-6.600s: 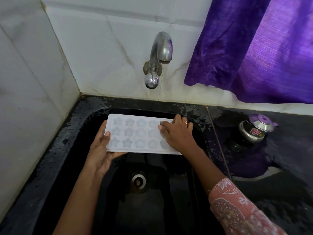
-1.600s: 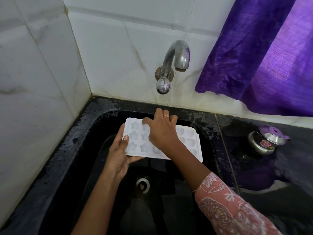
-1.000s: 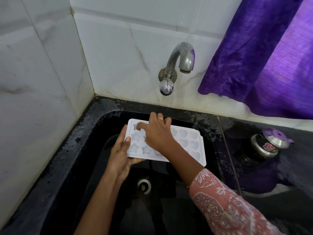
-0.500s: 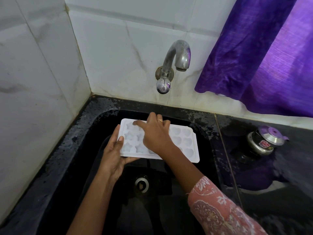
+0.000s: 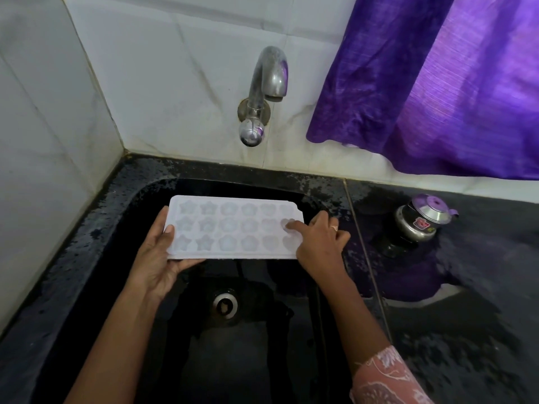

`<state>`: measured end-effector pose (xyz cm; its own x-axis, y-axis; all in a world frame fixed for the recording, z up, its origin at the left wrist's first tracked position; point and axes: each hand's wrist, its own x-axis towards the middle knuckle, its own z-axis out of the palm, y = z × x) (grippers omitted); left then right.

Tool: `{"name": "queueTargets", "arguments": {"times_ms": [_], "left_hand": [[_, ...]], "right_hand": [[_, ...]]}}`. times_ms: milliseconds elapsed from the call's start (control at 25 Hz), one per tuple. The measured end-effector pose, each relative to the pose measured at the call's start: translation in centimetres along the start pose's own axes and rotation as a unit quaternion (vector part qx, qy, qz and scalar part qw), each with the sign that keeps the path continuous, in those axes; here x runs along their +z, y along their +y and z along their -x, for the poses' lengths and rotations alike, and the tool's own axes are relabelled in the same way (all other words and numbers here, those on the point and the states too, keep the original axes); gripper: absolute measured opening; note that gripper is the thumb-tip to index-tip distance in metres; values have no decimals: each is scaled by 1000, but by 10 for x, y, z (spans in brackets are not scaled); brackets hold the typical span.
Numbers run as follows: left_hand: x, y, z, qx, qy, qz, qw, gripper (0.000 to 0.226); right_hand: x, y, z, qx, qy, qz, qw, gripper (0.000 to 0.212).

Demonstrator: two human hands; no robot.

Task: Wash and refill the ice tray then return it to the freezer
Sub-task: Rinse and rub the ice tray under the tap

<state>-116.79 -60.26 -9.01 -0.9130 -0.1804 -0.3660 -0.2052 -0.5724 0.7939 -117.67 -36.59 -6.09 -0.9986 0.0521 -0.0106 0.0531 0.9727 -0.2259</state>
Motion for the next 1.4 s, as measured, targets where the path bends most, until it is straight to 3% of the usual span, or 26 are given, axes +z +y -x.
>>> {"name": "queueTargets", "arguments": {"times_ms": [920,1160,1400], "left_hand": [[-5,-1,-3,8,-3,-10,1000,45],[0,0,-2,10,0,-23,1000,46],[6,-1,3,5,2,-9,1000,45]], "right_hand": [[-4,1,-4,-19,-20,15,1000,57],[-10,-8,-2,-32,29,-24,999,61],[-1,-20,-4,-64,-30,-13,997,59]]}}
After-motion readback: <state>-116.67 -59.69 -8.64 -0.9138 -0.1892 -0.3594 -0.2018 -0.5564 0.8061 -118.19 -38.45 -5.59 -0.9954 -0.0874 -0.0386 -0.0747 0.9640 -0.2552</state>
